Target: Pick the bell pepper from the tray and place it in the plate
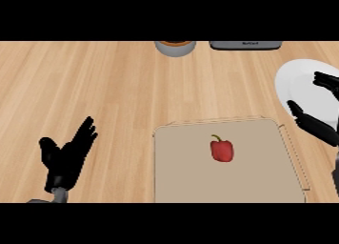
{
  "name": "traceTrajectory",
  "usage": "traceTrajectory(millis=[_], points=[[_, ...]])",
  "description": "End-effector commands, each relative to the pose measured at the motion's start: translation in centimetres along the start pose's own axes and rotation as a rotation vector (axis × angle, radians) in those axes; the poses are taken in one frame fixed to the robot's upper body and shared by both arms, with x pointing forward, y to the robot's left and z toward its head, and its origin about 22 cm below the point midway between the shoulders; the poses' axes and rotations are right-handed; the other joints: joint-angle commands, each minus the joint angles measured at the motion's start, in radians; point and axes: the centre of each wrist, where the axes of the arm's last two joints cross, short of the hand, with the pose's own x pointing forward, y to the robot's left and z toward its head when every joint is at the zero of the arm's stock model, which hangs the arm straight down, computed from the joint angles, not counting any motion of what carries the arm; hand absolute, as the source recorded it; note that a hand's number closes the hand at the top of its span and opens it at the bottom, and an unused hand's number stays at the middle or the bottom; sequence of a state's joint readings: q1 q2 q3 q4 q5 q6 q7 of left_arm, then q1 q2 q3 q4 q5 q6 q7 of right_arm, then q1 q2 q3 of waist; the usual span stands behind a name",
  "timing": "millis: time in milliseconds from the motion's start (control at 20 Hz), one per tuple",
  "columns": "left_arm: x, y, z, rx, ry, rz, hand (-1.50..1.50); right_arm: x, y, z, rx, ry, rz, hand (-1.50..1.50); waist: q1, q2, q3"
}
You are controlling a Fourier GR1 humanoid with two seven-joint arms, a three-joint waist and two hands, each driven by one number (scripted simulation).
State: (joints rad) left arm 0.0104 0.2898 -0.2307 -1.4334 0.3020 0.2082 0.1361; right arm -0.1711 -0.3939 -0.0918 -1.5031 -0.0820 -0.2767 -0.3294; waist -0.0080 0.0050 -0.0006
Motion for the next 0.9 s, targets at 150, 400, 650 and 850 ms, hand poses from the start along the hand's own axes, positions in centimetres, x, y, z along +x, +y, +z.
traceTrajectory(millis=[150,400,650,850], points=[[-0.4,0.1,0.4,-0.041,0.043,0.014,0.0,-2.8,-3.0,4.3,0.052,-0.059,-0.001,-1.5,0.007,-0.006,0.001],[-0.8,-2.2,-0.2,-0.032,0.049,0.015,0.0,1.3,-3.8,3.4,0.285,0.054,0.22,-1.5,-0.008,-0.009,-0.002],[0.3,-3.2,-0.1,-0.048,0.028,0.025,0.0,3.8,-3.4,2.0,0.529,0.15,0.412,-1.5,0.005,-0.007,-0.002],[0.4,-1.7,-0.3,-0.03,0.045,0.011,0.0,7.4,-0.4,3.2,0.571,0.176,0.487,-1.5,0.005,-0.008,-0.001]])
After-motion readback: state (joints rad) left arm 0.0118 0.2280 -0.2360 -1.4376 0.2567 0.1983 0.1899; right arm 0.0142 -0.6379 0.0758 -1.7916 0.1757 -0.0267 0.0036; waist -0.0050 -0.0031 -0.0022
